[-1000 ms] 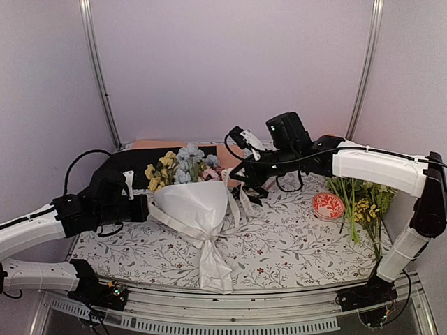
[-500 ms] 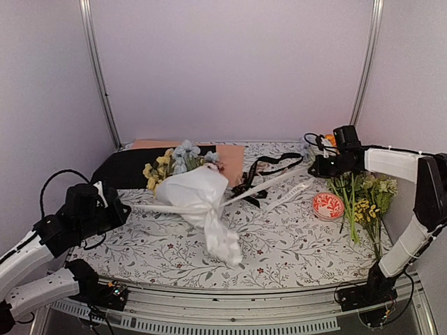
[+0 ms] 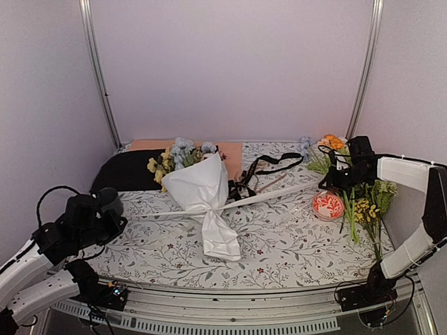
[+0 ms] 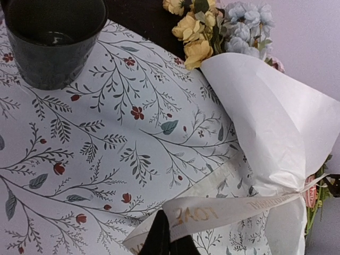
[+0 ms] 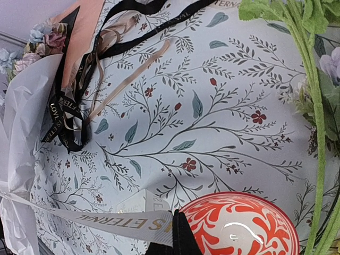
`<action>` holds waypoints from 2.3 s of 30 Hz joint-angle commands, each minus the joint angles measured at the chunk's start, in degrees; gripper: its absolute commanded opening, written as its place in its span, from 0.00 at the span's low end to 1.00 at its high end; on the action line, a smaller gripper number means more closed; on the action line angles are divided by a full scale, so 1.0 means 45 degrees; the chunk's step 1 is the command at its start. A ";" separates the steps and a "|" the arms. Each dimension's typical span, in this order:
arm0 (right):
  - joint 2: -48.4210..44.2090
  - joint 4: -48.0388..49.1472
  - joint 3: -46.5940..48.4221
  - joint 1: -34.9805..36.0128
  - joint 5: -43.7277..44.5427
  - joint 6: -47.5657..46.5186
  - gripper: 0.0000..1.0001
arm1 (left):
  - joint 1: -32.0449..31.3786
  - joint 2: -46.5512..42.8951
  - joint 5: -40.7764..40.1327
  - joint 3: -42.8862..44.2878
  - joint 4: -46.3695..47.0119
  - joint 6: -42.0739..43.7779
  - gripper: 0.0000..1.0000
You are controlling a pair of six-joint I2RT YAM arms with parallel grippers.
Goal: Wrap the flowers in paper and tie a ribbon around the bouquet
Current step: Tie the ribbon around the folded bouquet, then pass from the left arm to the right
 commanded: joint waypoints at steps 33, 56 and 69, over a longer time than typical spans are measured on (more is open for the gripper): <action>0.2710 0.2805 0.6487 0.9623 -0.6831 -0.3939 0.94 | -0.3975 0.5790 0.4987 0.5568 0.6409 1.1140 0.00; 0.6842 0.5153 0.9146 1.0947 -0.8984 -0.2627 0.00 | -0.3599 0.6266 0.4882 0.4457 0.7631 1.0791 0.00; 0.5401 0.4671 0.8154 1.0921 -0.8814 -0.2488 0.00 | -0.4029 0.5976 0.4546 0.0408 0.9627 0.9973 0.65</action>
